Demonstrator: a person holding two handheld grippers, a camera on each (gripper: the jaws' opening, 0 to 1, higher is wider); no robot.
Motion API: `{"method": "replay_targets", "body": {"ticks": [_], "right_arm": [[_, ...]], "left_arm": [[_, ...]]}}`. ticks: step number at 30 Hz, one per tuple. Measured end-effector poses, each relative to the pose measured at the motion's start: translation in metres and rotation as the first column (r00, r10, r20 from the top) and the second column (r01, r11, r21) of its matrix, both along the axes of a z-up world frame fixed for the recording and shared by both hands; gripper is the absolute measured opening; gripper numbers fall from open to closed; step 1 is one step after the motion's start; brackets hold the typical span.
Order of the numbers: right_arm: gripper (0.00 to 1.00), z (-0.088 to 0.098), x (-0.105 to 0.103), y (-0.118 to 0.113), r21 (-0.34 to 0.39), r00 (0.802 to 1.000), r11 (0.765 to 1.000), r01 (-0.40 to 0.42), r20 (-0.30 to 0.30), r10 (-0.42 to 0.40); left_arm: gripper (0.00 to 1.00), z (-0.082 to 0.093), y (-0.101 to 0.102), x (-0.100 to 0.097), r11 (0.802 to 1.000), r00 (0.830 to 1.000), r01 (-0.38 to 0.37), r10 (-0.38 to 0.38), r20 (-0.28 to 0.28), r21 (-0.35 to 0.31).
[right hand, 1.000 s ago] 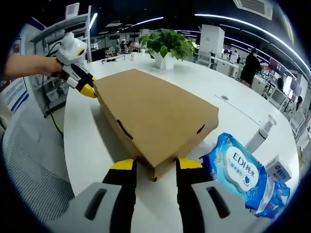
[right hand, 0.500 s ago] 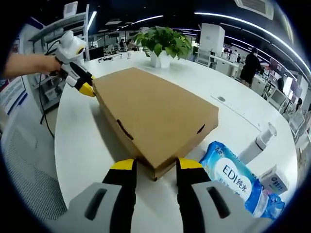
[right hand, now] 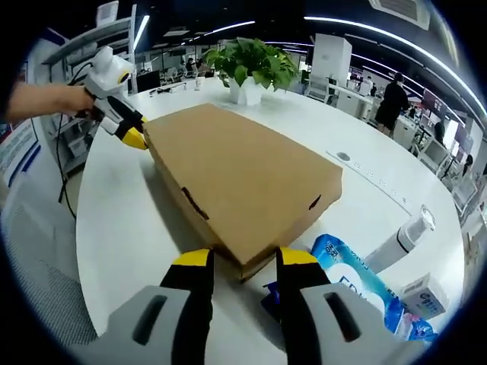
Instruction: Operate the shoe box by opening the lid, removing the specified soft item, and placing it in the target area until the item is outside and the box remains undamaged.
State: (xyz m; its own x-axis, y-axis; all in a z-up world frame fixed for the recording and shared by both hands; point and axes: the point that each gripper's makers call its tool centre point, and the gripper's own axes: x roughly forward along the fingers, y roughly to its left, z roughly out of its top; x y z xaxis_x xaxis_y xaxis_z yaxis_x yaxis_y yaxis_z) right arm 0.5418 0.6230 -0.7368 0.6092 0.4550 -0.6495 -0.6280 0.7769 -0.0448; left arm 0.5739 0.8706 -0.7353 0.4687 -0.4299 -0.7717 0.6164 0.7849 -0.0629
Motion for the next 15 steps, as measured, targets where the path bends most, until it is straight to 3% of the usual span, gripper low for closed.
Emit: {"method": "replay_targets", "body": {"ticks": [15], "right_arm": [[0.30, -0.0002, 0.0044, -0.0015, 0.002, 1.000, 1.000, 0.013, 0.002, -0.013]], "left_arm": [[0.29, 0.0000, -0.0014, 0.0046, 1.000, 1.000, 0.007, -0.007, 0.016, 0.006]]}}
